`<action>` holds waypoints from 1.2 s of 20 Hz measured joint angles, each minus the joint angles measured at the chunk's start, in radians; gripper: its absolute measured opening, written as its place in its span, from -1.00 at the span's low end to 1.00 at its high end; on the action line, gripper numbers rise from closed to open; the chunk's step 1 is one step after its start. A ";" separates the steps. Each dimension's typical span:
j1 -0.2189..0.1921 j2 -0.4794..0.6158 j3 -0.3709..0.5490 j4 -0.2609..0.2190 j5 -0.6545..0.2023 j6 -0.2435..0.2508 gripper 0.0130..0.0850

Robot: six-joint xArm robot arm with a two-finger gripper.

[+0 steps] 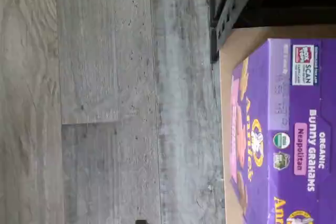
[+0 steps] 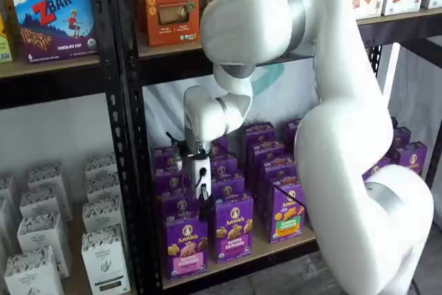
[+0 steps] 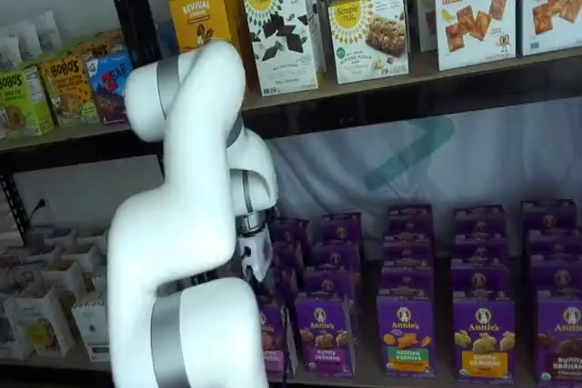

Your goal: Pick up the purple box with a pink patch in the middle, on the bottom shelf, the first box from the left

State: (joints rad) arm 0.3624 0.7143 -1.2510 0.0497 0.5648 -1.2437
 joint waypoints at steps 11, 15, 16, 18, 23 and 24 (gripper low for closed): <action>0.001 0.036 -0.019 0.010 -0.071 -0.009 1.00; 0.002 0.050 -0.036 0.011 -0.064 -0.009 1.00; 0.002 0.054 -0.040 0.009 -0.062 -0.008 1.00; 0.002 0.062 -0.049 0.009 -0.060 -0.007 1.00; 0.001 0.086 -0.070 0.005 -0.055 -0.005 1.00; 0.000 0.092 -0.076 0.003 -0.053 -0.003 1.00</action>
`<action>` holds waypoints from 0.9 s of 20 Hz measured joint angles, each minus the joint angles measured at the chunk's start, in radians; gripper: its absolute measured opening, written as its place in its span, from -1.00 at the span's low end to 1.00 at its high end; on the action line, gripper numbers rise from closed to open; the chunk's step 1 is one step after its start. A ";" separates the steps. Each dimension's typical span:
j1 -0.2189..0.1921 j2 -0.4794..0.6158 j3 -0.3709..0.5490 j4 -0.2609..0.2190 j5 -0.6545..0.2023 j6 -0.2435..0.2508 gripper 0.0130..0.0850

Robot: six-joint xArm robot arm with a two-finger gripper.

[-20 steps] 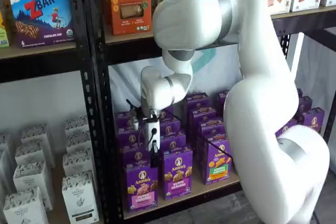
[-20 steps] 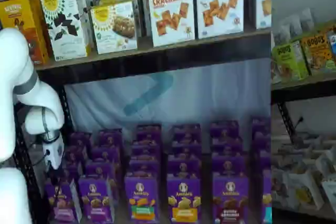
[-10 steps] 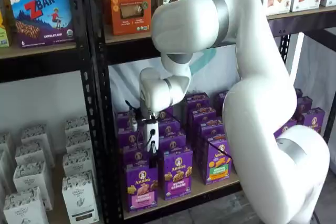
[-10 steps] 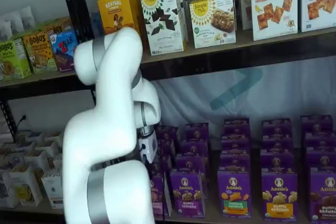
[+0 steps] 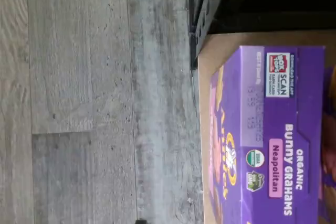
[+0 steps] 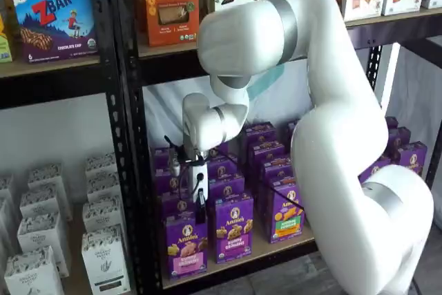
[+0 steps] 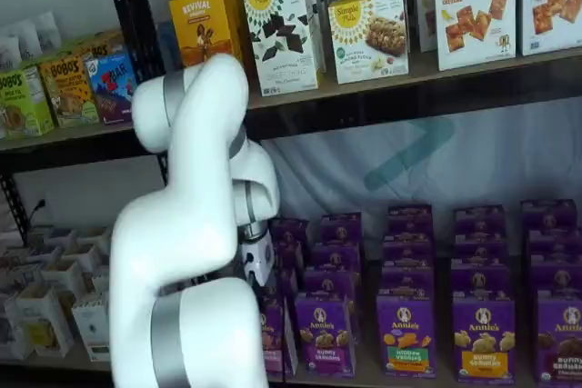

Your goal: Pick up the purple box with a pink patch in the middle, on the bottom shelf, the first box from the left

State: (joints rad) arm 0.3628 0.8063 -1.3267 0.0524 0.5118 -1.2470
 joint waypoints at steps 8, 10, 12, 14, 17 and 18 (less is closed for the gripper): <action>-0.003 0.056 -0.049 -0.017 0.012 0.012 1.00; -0.003 0.073 -0.063 -0.024 0.013 0.018 1.00; -0.001 0.091 -0.080 -0.031 0.016 0.026 1.00; 0.001 0.108 -0.097 -0.038 0.019 0.033 1.00; 0.005 0.131 -0.120 -0.045 0.026 0.044 1.00; 0.007 0.140 -0.128 -0.048 0.027 0.048 1.00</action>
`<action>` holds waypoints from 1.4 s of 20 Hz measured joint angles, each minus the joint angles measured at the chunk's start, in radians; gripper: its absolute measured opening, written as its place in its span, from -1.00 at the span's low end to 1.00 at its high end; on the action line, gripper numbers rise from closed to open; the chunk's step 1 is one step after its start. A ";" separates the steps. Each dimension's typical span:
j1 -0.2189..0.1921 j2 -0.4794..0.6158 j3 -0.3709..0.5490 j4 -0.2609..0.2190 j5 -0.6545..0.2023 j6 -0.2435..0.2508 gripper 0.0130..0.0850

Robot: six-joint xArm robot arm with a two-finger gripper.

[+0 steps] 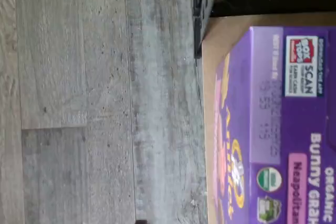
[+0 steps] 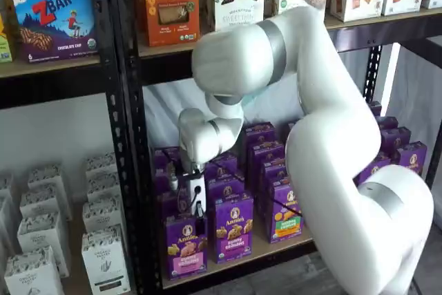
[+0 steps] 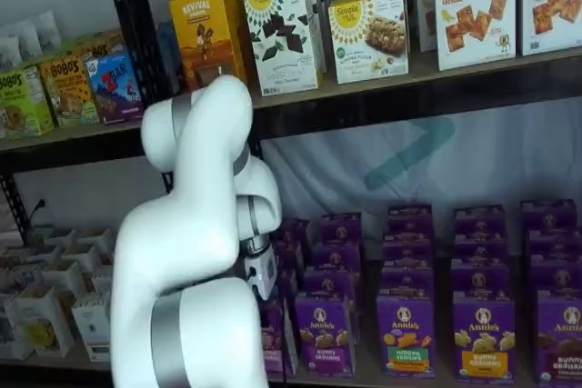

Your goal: Pick up the purple box with a pink patch in the middle, on the bottom shelf, the first box from the left

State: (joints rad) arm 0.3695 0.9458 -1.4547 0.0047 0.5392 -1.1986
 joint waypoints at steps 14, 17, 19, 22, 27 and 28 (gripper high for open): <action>0.011 0.109 -0.081 0.019 -0.072 -0.007 1.00; 0.009 0.117 -0.084 0.025 -0.093 -0.015 0.78; 0.006 0.122 -0.086 0.020 -0.101 -0.013 0.67; 0.004 0.126 -0.091 0.014 -0.101 -0.010 0.56; 0.000 0.131 -0.096 0.015 -0.100 -0.015 0.33; -0.001 0.132 -0.098 0.015 -0.098 -0.016 0.33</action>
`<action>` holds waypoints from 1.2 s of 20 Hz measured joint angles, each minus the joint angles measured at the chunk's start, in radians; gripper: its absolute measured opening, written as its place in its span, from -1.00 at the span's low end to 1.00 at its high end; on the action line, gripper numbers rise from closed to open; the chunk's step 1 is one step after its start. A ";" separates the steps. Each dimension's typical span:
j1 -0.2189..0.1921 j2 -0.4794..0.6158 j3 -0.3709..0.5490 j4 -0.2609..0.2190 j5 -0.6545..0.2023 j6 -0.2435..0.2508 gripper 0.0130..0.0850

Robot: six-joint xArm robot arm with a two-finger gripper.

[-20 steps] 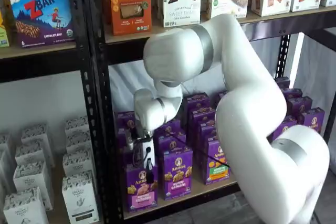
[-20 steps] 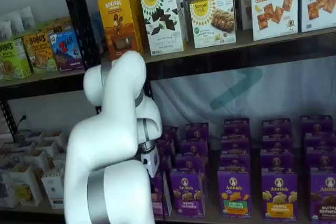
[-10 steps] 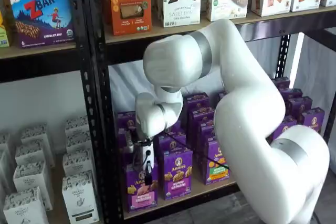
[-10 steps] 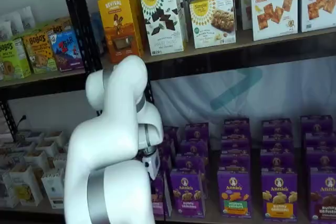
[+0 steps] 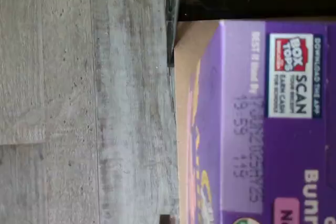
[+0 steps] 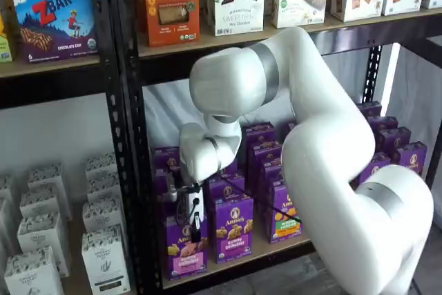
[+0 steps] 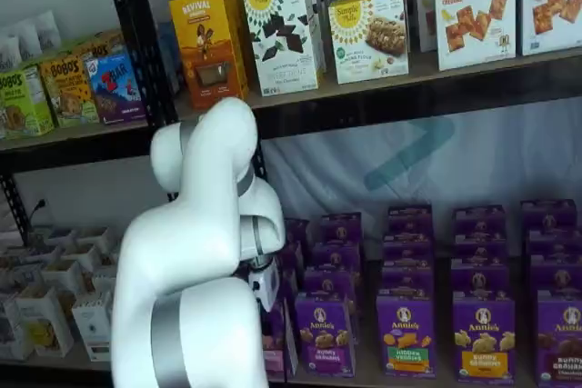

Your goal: Pick up the purple box with a pink patch in the middle, on the bottom shelf, the first box from the left

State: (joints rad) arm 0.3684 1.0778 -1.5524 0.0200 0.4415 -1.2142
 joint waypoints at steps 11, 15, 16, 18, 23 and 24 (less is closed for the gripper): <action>0.002 0.009 -0.015 -0.004 0.017 0.005 0.33; 0.003 0.010 -0.016 0.001 0.020 0.002 0.11; 0.003 0.009 -0.014 0.001 0.018 0.002 0.00; 0.001 0.007 -0.011 0.001 0.015 0.001 -0.11; -0.001 0.002 -0.003 -0.007 0.007 0.005 -0.22; -0.001 0.001 -0.002 -0.008 0.007 0.006 -0.22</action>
State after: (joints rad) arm 0.3673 1.0791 -1.5547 0.0120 0.4490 -1.2084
